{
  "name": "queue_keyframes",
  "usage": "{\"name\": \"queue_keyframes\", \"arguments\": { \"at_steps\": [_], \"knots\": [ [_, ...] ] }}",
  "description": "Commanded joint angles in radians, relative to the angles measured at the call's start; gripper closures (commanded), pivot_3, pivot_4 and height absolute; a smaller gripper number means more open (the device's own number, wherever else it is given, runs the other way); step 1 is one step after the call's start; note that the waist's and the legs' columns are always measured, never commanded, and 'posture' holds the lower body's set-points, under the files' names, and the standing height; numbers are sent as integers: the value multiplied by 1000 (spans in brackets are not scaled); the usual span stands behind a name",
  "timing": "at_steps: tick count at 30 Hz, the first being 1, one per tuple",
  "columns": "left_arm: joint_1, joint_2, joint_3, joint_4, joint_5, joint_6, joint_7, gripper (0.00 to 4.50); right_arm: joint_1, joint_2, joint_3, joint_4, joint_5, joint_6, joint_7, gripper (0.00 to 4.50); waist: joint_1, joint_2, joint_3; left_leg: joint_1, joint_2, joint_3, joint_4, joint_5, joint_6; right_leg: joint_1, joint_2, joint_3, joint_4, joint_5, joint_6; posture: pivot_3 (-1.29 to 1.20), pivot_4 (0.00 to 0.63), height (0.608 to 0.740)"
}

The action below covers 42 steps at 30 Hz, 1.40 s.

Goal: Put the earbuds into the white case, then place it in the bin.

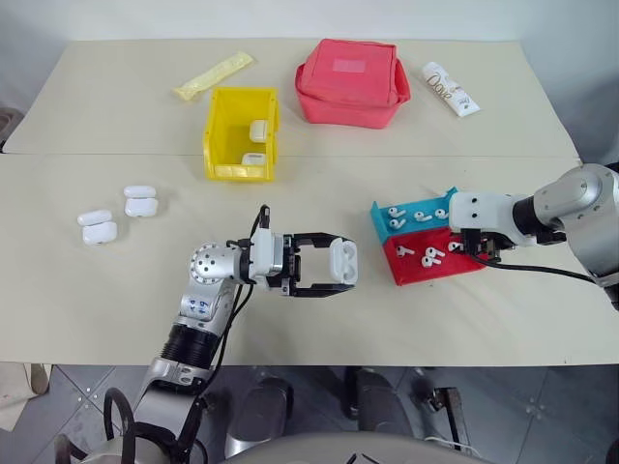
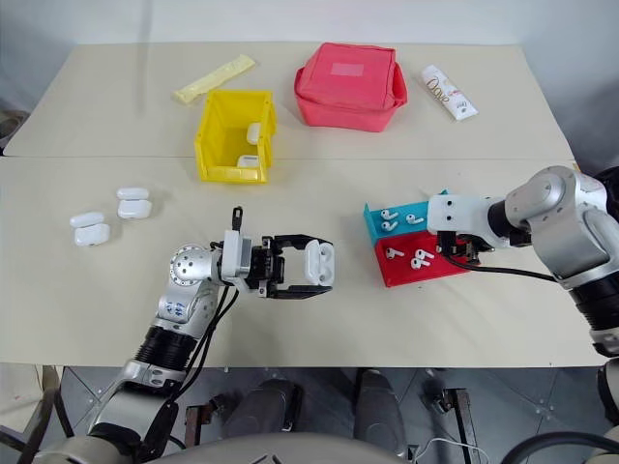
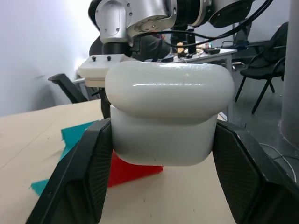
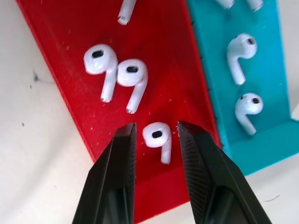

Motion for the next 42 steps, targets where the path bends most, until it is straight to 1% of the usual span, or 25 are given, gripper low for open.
{"name": "queue_keyframes", "arguments": {
  "at_steps": [1, 13, 28, 30, 32, 33, 42],
  "knots": [
    [8, 3, 8, -53, -12, 0, 17, 1721, -21, 6, -19, 13, -27, -36, 22, 3066, 1, 0, 0, 0, 0, 0, 0, 0, 0, 0, 0, 0, 0, 0, 0, 0, 150, 740],
    [24, 18, 9, -86, -14, 16, 35, 1721, -31, 52, -22, 106, -86, -112, 27, 3066, -1, 0, 0, 0, 0, 0, 0, 0, 0, 0, 0, 0, 0, 0, 0, 0, 150, 740],
    [43, 36, 8, -126, -13, 39, 63, 1721, -31, 78, -26, 132, -104, -146, 43, 3066, -2, 0, 0, 0, 0, 0, 0, 0, 0, 0, 0, 0, 1, 0, 0, 0, 150, 740],
    [45, 37, 9, -131, -12, 42, 67, 1721, -27, 73, -23, 129, -106, -146, 50, 3434, -2, 0, 0, 0, 0, 0, 0, 0, 0, 0, 0, 0, 1, 0, 0, 0, 150, 740],
    [46, 38, 9, -133, -12, 43, 69, 1721, -24, 72, -24, 130, -107, -148, 52, 3960, -2, 0, 0, 0, 0, 0, 0, 0, 0, 0, 0, 0, 1, 0, 0, 0, 150, 740],
    [46, 39, 9, -133, -11, 43, 70, 1721, -24, 72, -25, 133, -108, -149, 51, 4057, -2, 0, 0, 0, 0, 0, 0, 0, 0, 0, 0, 0, 1, 0, 0, 0, 150, 740],
    [43, 39, 8, -125, -10, 39, 75, 1721, -33, 79, -51, 129, -90, -133, 40, 4056, -2, 0, 0, 0, 0, 0, 0, 0, 0, 0, 0, 0, 1, 0, 0, 0, 150, 740]
  ]
}}
